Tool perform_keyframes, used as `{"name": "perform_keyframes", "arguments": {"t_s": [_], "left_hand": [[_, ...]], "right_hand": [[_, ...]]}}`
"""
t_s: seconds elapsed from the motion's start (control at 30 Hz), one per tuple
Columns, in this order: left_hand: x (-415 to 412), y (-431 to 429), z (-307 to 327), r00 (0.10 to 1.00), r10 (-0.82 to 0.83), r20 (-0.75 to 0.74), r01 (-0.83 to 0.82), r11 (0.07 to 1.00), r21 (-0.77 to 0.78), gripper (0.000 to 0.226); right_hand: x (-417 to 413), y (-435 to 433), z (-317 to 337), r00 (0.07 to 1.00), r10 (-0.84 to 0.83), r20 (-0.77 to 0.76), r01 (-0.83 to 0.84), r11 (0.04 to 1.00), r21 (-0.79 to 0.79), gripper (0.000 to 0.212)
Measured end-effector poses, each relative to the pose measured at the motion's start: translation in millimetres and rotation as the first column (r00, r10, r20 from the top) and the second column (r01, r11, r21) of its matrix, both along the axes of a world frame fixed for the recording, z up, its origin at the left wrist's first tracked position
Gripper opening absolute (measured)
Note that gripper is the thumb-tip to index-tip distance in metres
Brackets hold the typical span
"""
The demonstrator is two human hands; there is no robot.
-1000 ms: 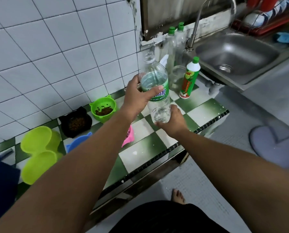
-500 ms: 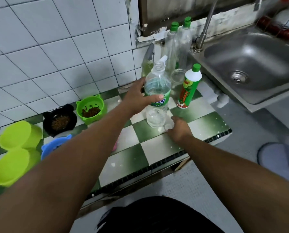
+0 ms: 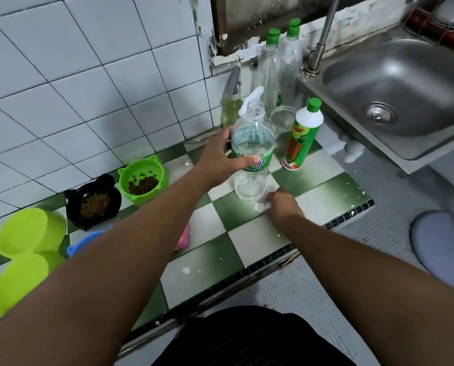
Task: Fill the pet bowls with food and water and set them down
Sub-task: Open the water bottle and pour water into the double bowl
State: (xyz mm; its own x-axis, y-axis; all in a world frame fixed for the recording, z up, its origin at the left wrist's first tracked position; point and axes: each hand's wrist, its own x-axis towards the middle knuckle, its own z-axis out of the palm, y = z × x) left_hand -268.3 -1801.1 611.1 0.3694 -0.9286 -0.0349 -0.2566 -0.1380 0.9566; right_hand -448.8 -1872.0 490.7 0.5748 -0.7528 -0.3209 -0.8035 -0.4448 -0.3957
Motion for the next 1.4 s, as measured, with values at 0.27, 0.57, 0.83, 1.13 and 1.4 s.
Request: {"name": "perform_keyframes", "arguments": {"t_s": [0.27, 0.57, 0.83, 1.13, 1.4], "left_hand": [[4.4, 8.5, -6.2, 0.997, -0.014, -0.07, 0.011, 1.0, -0.029, 0.079], [0.7, 14.4, -7.3, 0.997, -0.047, -0.065, 0.046, 0.999, -0.027, 0.075], [4.0, 7.1, -2.5, 0.992, -0.117, 0.053, 0.116, 0.993, 0.03, 0.086], [3.7, 5.5, -0.8, 0.986, -0.148, 0.071, 0.147, 0.989, 0.012, 0.082], [5.6, 6.0, -6.0, 0.989, -0.135, 0.056, 0.136, 0.991, -0.004, 0.084]], "right_hand": [[-8.8, 3.8, 26.4, 0.968, -0.204, 0.144, 0.207, 0.978, -0.011, 0.031], [-9.2, 4.8, 149.2, 0.652, -0.168, 0.74, 0.417, 0.894, -0.165, 0.033], [20.7, 4.2, 207.5, 0.604, 0.189, 0.774, 0.203, 0.903, -0.379, 0.034], [31.0, -7.3, 199.1, 0.699, 0.164, 0.696, 0.143, 0.921, -0.361, 0.029], [44.3, -9.3, 193.7, 0.576, -0.077, 0.814, 0.267, 0.959, -0.098, 0.036]]}}
